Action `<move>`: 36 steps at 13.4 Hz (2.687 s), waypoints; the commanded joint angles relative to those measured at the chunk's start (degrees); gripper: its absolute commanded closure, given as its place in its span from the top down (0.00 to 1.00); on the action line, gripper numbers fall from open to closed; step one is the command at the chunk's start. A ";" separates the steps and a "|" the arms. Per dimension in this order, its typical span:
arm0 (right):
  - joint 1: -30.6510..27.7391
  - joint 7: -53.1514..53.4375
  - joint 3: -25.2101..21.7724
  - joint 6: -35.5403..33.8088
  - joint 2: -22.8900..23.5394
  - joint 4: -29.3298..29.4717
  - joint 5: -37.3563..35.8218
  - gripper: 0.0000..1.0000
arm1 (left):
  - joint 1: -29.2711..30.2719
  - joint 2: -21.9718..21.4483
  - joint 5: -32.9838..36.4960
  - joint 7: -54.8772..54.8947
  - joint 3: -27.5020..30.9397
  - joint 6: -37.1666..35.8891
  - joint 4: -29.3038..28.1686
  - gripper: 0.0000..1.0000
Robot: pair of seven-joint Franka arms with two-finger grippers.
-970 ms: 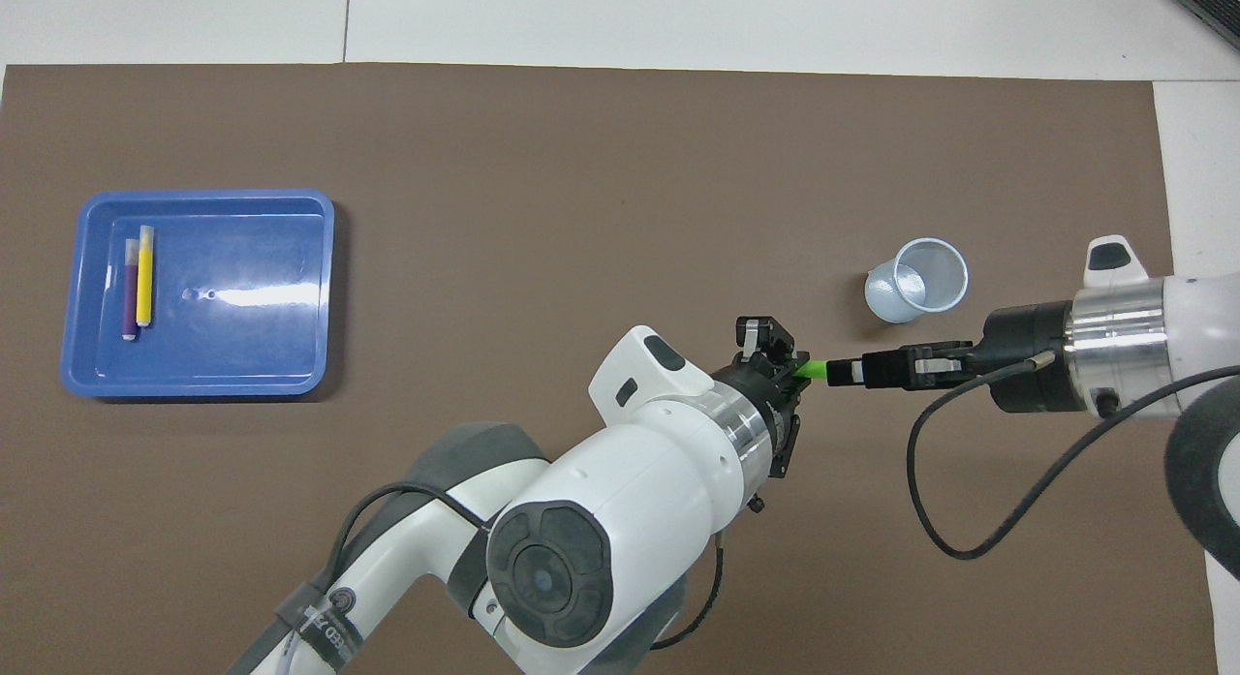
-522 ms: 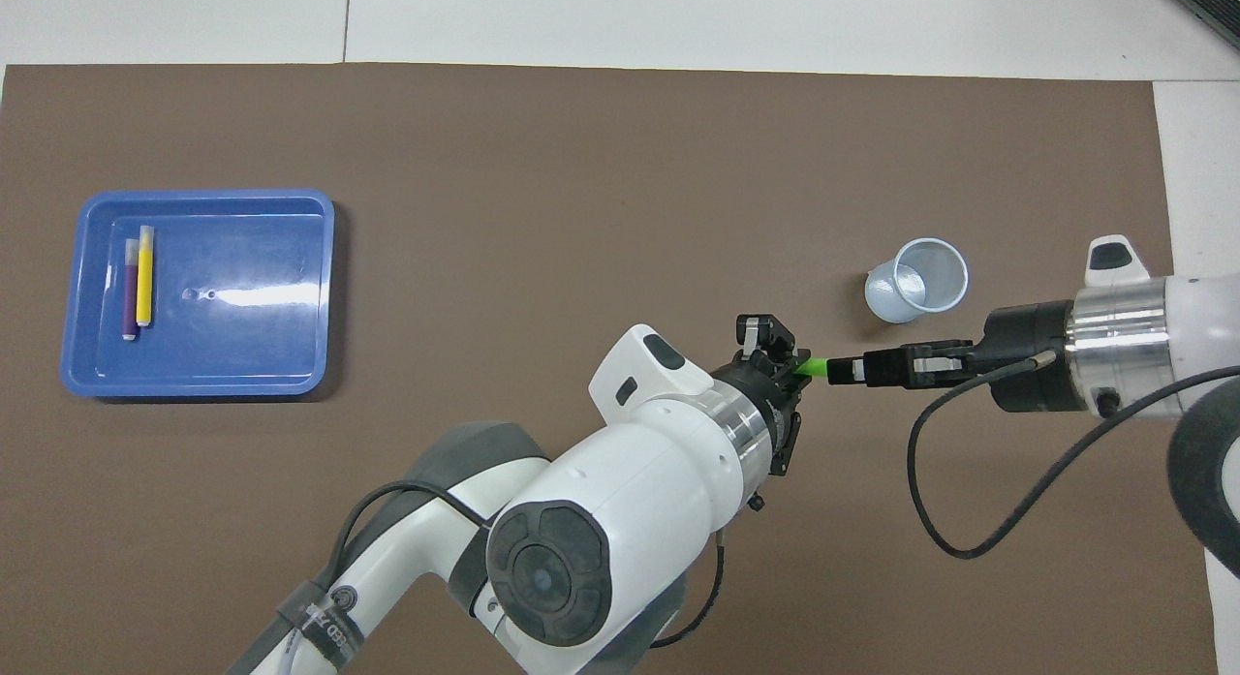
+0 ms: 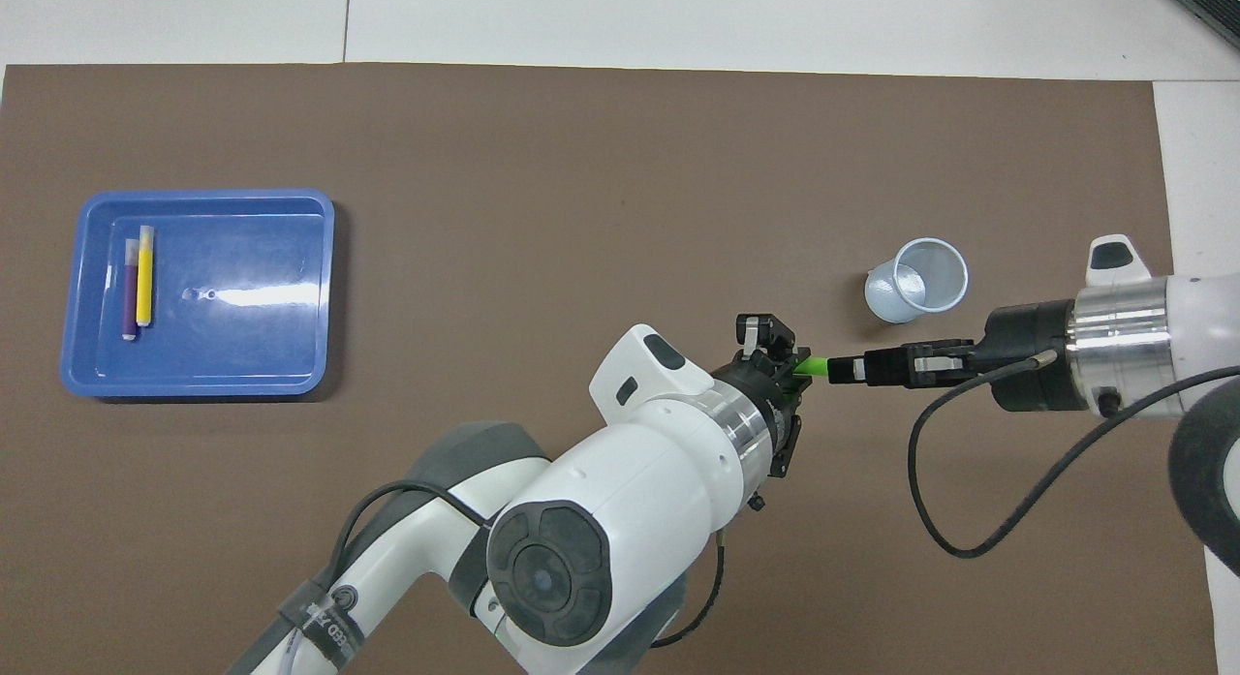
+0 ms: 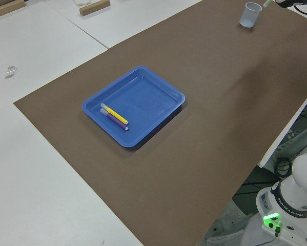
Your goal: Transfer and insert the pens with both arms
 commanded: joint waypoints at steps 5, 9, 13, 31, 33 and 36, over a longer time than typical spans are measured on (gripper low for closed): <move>-1.26 2.95 0.05 0.55 0.78 4.84 -9.98 0.00 | 3.69 -2.84 -0.89 0.30 1.30 -8.23 -0.24 1.00; -1.96 2.77 0.05 -0.24 1.57 6.87 -22.90 0.00 | 12.11 -3.37 0.08 0.12 1.39 -9.14 1.08 1.00; -2.23 0.06 0.14 0.90 2.19 6.78 -35.92 0.00 | 18.45 -3.64 0.51 0.91 1.74 -10.53 2.84 1.00; -3.90 -5.58 0.22 16.98 16.60 6.78 -46.14 0.00 | 46.40 -11.89 0.43 89.26 2.10 -42.62 -2.42 1.00; -3.90 -4.70 0.22 18.21 17.22 6.34 -46.14 0.00 | 48.79 -12.52 1.74 100.26 2.18 -42.45 -4.28 1.00; -4.34 -3.13 0.05 18.30 17.31 5.29 -46.05 0.00 | 50.28 -9.10 8.94 112.84 2.18 -40.00 -4.19 1.00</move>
